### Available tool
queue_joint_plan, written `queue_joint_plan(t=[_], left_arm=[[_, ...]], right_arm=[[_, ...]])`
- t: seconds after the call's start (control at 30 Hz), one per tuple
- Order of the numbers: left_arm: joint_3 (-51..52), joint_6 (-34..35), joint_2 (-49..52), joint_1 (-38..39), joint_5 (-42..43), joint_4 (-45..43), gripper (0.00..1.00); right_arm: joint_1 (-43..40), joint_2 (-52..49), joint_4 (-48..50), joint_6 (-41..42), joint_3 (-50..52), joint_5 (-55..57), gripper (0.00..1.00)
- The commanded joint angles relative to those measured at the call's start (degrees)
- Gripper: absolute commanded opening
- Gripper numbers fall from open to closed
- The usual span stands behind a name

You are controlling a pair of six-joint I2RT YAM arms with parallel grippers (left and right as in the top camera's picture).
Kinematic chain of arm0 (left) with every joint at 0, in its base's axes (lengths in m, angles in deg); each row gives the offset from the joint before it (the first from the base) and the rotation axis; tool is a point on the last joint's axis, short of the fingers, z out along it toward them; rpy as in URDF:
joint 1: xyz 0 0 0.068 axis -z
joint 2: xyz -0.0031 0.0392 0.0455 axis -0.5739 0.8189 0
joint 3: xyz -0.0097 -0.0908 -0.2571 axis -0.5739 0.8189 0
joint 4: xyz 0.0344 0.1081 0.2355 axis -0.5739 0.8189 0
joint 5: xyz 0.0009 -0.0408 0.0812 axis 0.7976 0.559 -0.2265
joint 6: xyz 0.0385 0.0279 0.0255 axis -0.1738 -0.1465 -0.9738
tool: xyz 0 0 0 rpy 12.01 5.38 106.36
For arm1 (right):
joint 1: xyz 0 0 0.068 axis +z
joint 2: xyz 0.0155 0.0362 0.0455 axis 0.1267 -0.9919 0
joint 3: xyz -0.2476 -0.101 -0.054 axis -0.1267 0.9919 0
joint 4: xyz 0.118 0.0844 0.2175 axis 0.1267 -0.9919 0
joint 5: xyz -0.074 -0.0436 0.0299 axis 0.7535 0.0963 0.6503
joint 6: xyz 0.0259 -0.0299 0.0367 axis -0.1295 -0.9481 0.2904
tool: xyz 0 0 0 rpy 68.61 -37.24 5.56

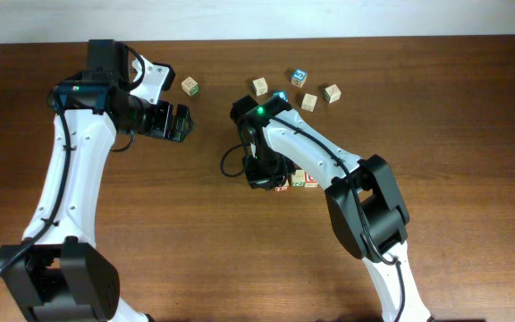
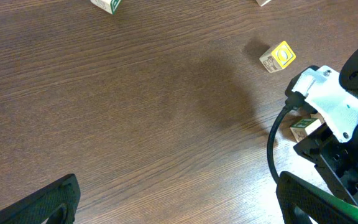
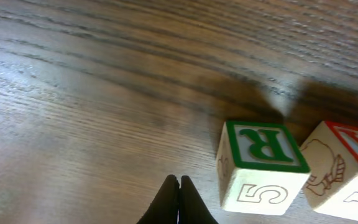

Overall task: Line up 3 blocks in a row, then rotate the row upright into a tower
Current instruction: 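Place the R block next to the A block, forming a row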

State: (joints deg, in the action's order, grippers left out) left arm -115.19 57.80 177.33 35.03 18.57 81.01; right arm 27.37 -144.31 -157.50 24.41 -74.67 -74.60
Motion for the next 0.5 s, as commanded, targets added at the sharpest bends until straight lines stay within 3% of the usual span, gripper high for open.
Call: queue_joint_plan(t=[0.0, 0.47], left_arm=[[-1.2, -0.1, -0.1, -0.2, 0.8, 0.1, 0.99], [-1.2, -0.1, -0.1, -0.2, 0.8, 0.1, 0.99]], right_arm=[[-0.2, -0.3, -0.1, 0.7, 0.4, 3.6, 0.04], [-0.2, -0.3, -0.3, 0.6, 0.4, 6.4, 0.05]])
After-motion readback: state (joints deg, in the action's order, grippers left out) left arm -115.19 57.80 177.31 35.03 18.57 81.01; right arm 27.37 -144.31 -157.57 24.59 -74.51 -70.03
